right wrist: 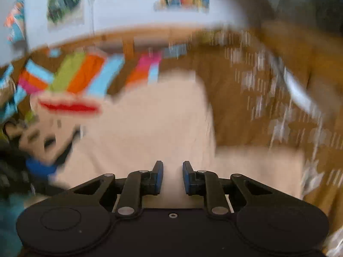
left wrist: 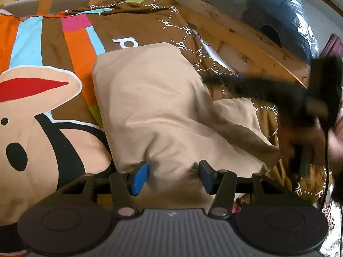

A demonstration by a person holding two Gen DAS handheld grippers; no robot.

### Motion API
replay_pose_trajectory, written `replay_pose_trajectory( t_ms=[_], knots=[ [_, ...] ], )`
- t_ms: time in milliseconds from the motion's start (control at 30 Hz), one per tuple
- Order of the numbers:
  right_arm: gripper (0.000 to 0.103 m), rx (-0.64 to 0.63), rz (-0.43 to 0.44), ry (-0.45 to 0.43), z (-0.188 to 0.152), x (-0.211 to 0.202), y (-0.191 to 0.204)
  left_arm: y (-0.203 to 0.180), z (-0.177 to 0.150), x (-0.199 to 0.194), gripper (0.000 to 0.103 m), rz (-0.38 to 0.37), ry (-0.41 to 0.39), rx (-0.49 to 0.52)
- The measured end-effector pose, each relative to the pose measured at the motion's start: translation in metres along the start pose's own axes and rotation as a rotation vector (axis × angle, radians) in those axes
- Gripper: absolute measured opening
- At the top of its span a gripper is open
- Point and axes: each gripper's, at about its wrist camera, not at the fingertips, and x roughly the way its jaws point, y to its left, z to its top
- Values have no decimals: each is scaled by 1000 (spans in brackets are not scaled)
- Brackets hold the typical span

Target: Fold large clothes

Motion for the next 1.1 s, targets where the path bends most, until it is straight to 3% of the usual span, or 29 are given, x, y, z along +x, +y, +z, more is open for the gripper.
replay_pose_trajectory(
  t_ms=[100,200,300,400,600,700,733,833,933,1067,1100],
  knots=[
    [21,-63,24,-25,42,15,6,0,-1,-1,57,2,1,3],
    [21,-142,63,15,66,57,25,2,-2,-2,57,0,-2,0],
    [21,-196,61,93,67,102,41,3,0,-1,57,-6,-4,-6],
    [20,-126,61,163,48,133,39,2,1,0,57,-9,-4,5],
    [20,-102,56,144,48,129,34,7,3,-6,59,-32,18,-27],
    [21,-60,99,28,60,106,34,6,2,-11,59,-28,29,-52],
    [26,-46,114,6,66,103,36,5,0,-14,59,-22,28,-53],
    [36,-89,68,39,75,115,47,1,-2,-22,60,8,29,-39],
    [36,-78,8,117,58,138,46,1,-4,-33,64,47,31,-45],
    [36,48,57,47,61,111,33,8,1,-51,67,109,33,-78],
    [36,46,88,24,62,99,34,10,2,-58,72,126,25,-91]
  ],
)
